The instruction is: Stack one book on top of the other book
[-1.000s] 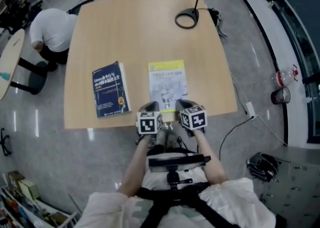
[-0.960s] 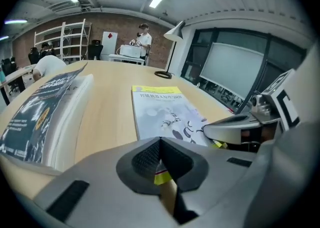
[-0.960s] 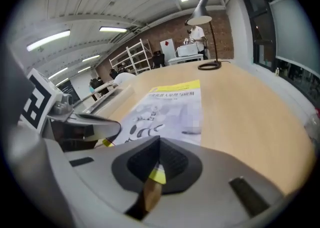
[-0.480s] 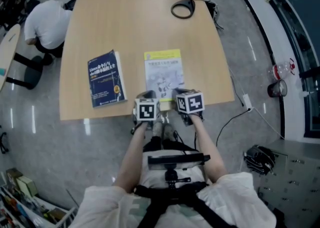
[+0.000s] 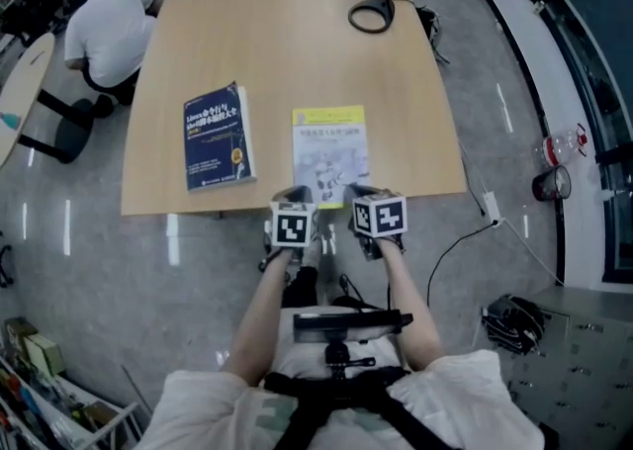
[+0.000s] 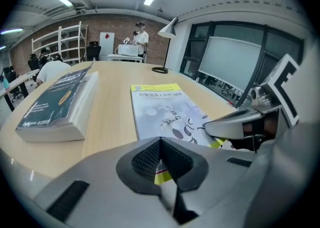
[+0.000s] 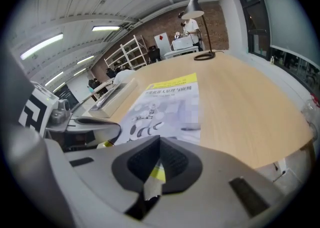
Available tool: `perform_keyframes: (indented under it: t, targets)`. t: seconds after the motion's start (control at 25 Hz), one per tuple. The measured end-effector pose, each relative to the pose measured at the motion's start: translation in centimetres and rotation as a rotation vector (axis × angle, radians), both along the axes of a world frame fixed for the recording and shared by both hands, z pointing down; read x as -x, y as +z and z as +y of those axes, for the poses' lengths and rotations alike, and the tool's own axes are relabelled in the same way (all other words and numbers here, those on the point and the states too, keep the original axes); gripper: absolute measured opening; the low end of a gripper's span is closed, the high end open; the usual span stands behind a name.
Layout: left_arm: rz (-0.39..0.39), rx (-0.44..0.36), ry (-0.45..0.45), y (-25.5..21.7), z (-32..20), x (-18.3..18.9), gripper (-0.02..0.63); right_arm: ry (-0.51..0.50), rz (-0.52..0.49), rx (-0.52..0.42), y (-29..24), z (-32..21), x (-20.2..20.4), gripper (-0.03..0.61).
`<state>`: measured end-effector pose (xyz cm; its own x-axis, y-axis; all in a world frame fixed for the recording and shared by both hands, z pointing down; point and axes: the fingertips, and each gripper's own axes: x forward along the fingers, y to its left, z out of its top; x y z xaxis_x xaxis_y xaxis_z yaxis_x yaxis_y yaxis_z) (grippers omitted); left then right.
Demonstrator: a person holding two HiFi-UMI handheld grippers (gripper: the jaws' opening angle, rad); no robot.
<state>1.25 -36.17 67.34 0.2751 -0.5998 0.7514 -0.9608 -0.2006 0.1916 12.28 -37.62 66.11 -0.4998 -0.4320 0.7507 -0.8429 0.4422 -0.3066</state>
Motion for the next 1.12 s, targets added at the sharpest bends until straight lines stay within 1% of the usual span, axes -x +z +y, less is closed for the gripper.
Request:
perform_keyframes:
  t: [0.08,0.12,0.24,0.32,0.4,0.48,0.56,0.64,0.72,0.76,0.84,0.88,0.92,0.96,1.04,1.12]
  targets:
    - [0.006,-0.017,-0.018,-0.1,1.1,0.0,0.008,-0.007,-0.008,-0.026,0.0,1.3,0.1,0.002]
    - [0.011,-0.012,-0.019,-0.1,1.6,-0.2,0.008,-0.010,-0.009,-0.032,-0.1,1.7,0.0,0.002]
    - [-0.003,0.015,-0.007,0.3,3.6,-0.7,0.008,0.009,-0.034,-0.009,-0.1,2.8,-0.7,0.002]
    - [-0.012,0.014,-0.026,0.5,4.4,-0.8,0.008,0.029,-0.068,0.004,0.1,3.6,-1.1,0.002]
    - [0.003,0.013,-0.043,0.4,4.8,-0.9,0.008,0.043,-0.095,0.014,0.3,4.4,-1.3,0.002]
    - [0.047,0.040,-0.056,0.6,5.6,-1.1,0.008,0.032,-0.096,0.014,0.4,4.8,-1.3,0.002]
    - [0.126,0.059,-0.067,0.7,6.1,-1.6,0.008,0.003,-0.072,-0.002,0.4,4.9,-1.1,0.002]
    - [0.198,0.046,-0.068,0.4,6.0,-2.0,0.008,-0.003,-0.070,-0.022,0.3,4.9,-1.0,0.002]
    - [0.231,0.012,-0.025,0.1,5.8,-2.8,0.008,-0.005,-0.088,-0.023,0.2,4.8,-1.0,0.002]
    - [0.225,-0.004,0.024,0.1,5.9,-3.4,0.008,-0.010,-0.096,-0.013,0.3,4.8,-1.0,0.002]
    - [0.168,-0.041,0.143,0.1,6.3,-4.7,0.008,-0.018,-0.116,0.012,0.3,4.9,-0.9,0.000]
    - [0.136,-0.059,0.187,0.0,6.4,-5.2,0.008,-0.018,-0.129,0.020,0.2,4.9,-0.9,0.001]
    - [0.114,-0.074,0.208,0.0,6.6,-5.4,0.008,-0.017,-0.143,0.025,0.2,4.9,-0.9,0.001]
    - [0.106,-0.084,0.203,0.0,6.6,-5.3,0.008,-0.015,-0.155,0.028,0.1,4.9,-0.8,0.002]
    - [0.118,-0.098,0.158,0.2,6.6,-4.8,0.008,-0.011,-0.171,0.028,0.1,4.9,-0.9,0.001]
    - [0.112,-0.113,0.119,0.2,6.6,-4.2,0.008,-0.011,-0.176,0.018,0.2,4.9,-1.0,0.002]
